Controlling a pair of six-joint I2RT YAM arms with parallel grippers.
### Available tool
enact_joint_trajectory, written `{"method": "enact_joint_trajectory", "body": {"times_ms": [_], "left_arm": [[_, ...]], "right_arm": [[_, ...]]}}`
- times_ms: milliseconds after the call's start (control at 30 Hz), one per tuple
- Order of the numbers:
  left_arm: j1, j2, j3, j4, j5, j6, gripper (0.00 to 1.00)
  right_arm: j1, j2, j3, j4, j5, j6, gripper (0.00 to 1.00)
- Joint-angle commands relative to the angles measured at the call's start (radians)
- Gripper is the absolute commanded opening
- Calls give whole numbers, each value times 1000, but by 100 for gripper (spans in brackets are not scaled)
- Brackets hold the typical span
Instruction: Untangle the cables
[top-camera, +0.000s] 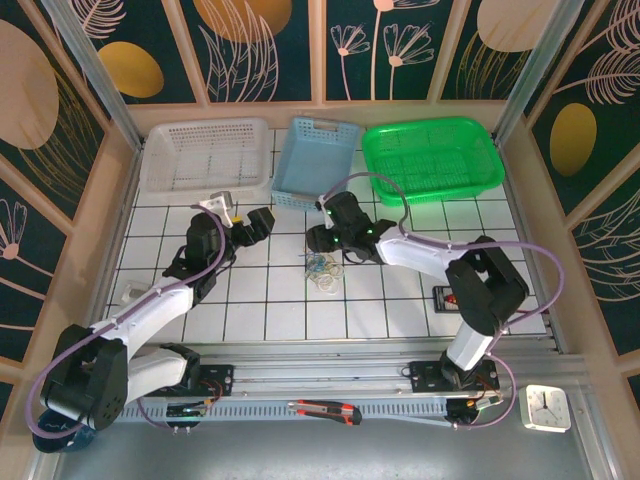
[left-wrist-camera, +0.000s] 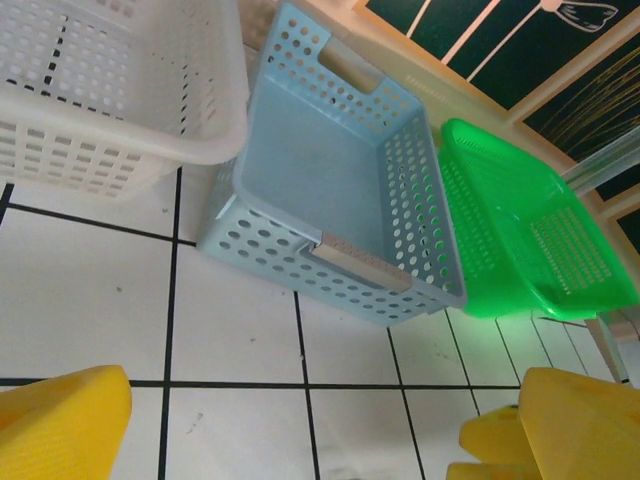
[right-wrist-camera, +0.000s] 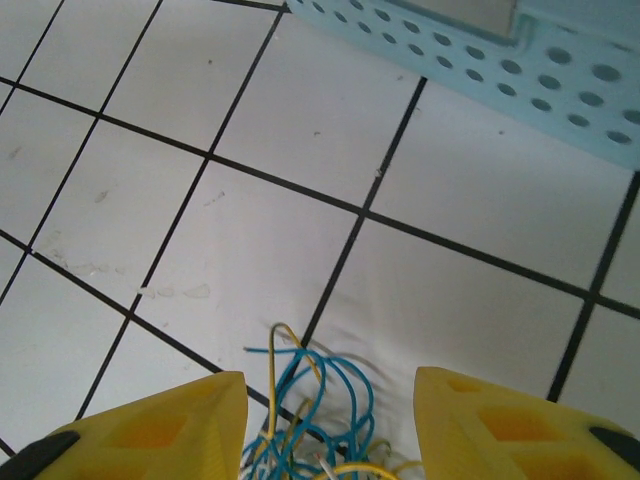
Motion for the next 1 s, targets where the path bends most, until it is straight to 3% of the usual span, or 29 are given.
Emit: {"method": "enact_joint_trajectory", "body": {"times_ms": [0,400,967], "left_arm": [[-4,-6,-22,2,10,-27,99],[-4,-43,-41,0,-20,-37,99],[-4,-50,-59,25,-13,-61,99]], "right_arm": [[19,51,85,-88,-2,-59,48],[57,204,270,-290,44,-158,48],[70,314,343,-312,124,-162,43]]}}
